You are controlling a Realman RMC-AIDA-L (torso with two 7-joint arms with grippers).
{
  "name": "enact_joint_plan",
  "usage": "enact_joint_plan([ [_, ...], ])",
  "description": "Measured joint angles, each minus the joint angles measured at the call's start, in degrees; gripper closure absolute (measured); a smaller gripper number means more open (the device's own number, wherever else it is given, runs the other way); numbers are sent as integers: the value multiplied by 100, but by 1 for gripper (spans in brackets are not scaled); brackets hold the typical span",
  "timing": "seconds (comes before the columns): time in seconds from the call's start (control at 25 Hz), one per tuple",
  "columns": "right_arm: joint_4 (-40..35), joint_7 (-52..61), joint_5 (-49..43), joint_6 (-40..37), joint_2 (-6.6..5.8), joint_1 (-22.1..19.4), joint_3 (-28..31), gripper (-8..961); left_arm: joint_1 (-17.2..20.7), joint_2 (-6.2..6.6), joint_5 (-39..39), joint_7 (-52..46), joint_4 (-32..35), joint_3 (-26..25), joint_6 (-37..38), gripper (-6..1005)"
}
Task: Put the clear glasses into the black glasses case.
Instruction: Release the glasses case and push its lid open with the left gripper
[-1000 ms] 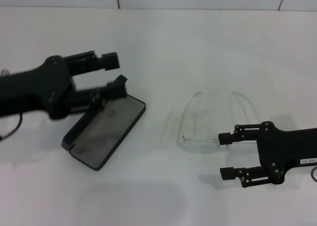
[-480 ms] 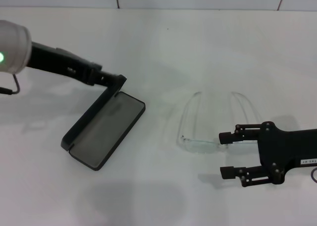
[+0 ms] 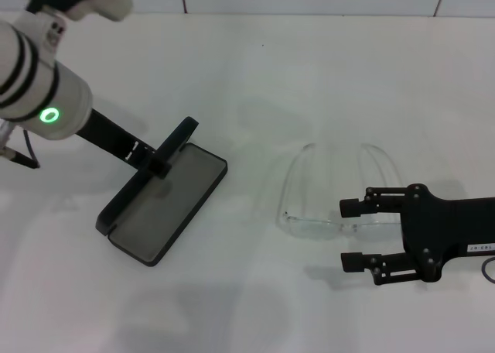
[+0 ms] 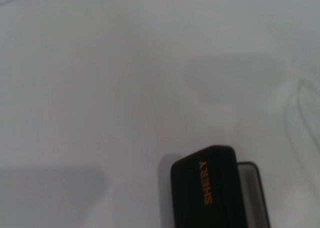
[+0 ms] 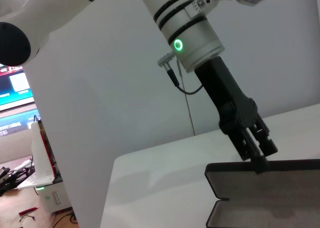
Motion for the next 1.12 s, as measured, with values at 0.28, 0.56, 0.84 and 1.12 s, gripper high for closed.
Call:
enact_joint_plan([
  [0.28,25,-3,13,5,7,-3,-23,215,-116,-7,200,-104,-243,253,-51,321],
  [0.56,69,-12,21,10,9,4,-2,216,-131,-5,214,-117,-390,310,-181,349],
  [0.84,79,-14,21,55,9,-6,3,216,-96,2,223,-25,-350,566,-197,379],
  [1.12,82,-14,22,65,9,-22,3,215,-118,-4,234,-7,-326,578,-240,529],
])
